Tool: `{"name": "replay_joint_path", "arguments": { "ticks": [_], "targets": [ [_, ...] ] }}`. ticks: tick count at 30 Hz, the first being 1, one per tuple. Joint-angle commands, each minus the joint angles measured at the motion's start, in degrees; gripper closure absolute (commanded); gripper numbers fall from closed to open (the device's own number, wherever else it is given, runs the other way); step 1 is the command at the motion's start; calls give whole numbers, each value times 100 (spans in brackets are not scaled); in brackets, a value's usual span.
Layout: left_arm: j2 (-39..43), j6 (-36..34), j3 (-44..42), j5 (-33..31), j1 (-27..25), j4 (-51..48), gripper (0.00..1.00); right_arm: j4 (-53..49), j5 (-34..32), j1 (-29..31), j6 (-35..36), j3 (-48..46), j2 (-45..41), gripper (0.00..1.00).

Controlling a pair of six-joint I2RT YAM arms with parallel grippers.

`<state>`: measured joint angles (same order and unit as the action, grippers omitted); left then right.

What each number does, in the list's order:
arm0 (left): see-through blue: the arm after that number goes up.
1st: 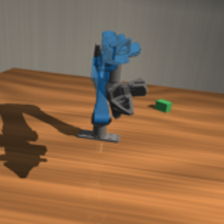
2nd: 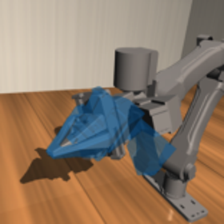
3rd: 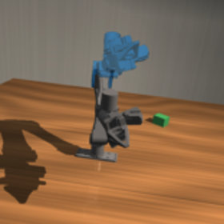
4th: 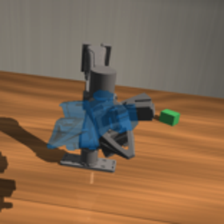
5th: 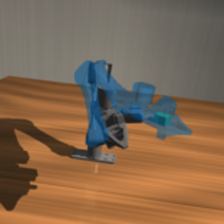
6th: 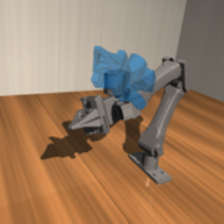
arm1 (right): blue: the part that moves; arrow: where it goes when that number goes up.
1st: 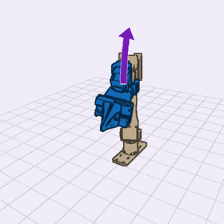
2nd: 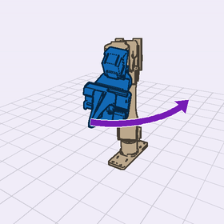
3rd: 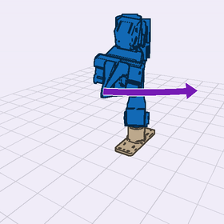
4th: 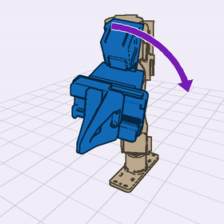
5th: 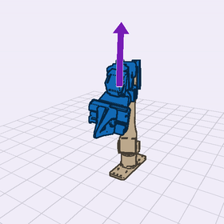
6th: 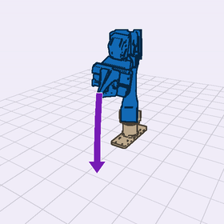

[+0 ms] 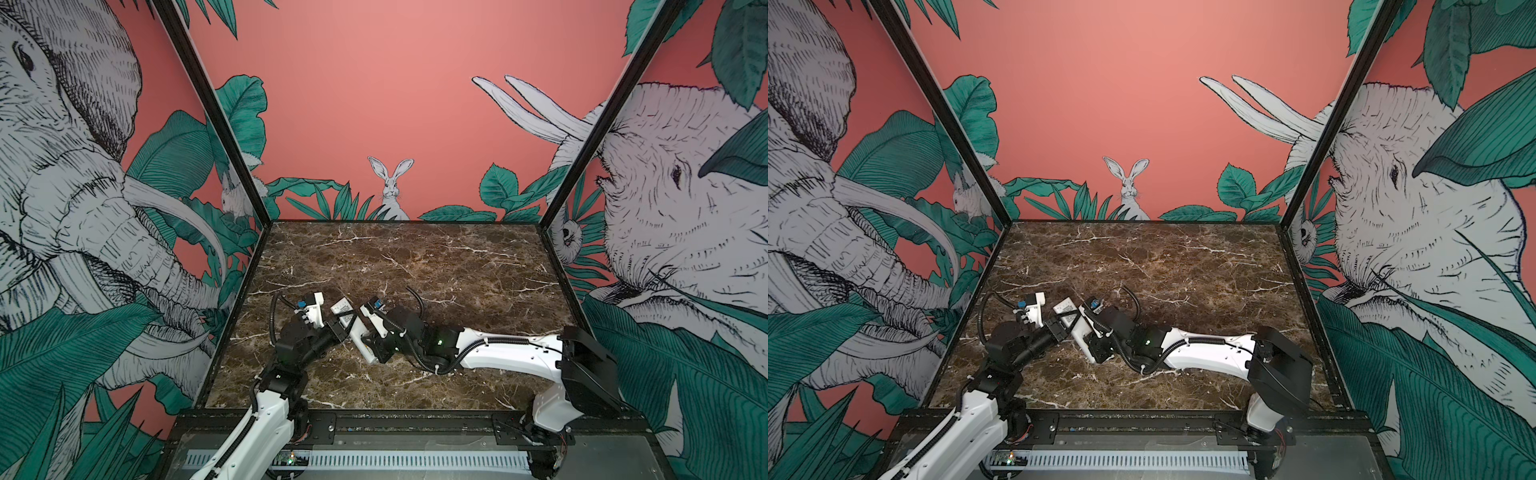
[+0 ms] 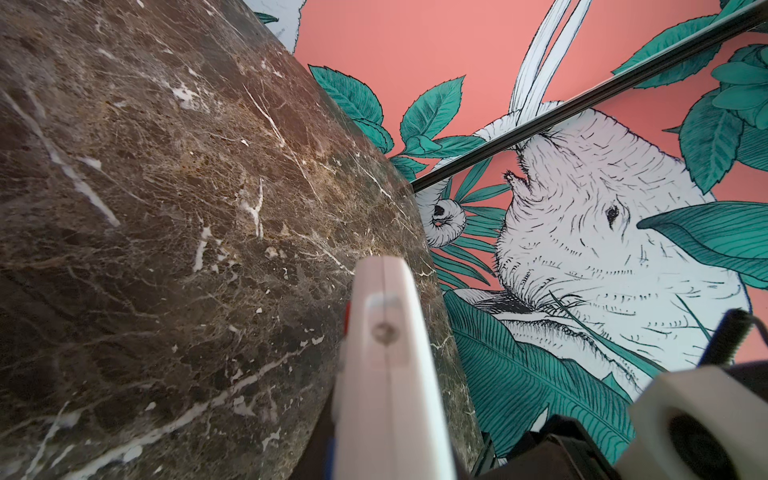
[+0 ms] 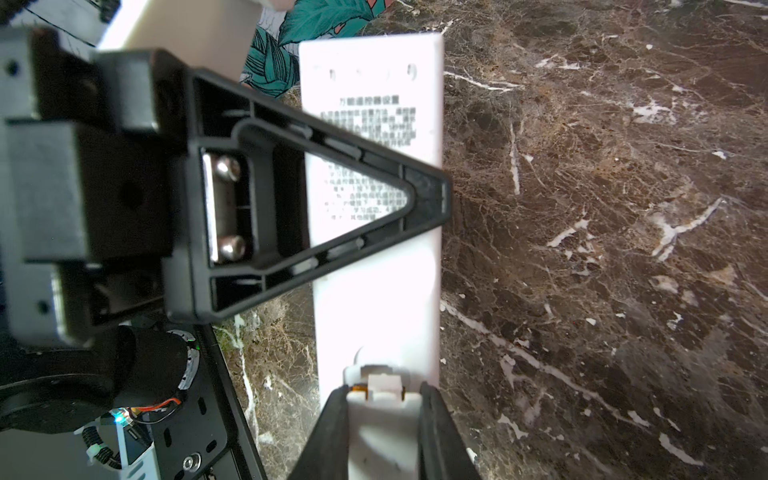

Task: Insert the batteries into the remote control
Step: 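Align the white cover over the battery compartment with the right gripper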

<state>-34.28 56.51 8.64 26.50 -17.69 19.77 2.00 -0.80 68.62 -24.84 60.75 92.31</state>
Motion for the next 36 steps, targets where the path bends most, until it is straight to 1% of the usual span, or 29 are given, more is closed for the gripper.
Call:
{"name": "replay_joint_path", "arguments": {
  "ticks": [1,8,13,18,21,31,36],
  "targets": [
    [48,92,61,48,-12,304,100,2,-104,63,58,68,147,100],
    [20,80,50,39,-11,317,100,-88,-177,184,86,205,283,100],
    [27,95,20,39,-13,326,100,-62,-205,204,84,142,241,99],
    [49,104,-3,31,-10,339,100,1,-151,209,49,62,210,97],
    [53,106,-12,39,-13,335,100,59,-112,222,28,42,234,94],
    [131,106,-43,31,-12,282,100,72,-103,240,32,42,162,78],
    [124,106,-37,33,-6,282,100,37,-180,243,54,20,82,73]
  ]
}}
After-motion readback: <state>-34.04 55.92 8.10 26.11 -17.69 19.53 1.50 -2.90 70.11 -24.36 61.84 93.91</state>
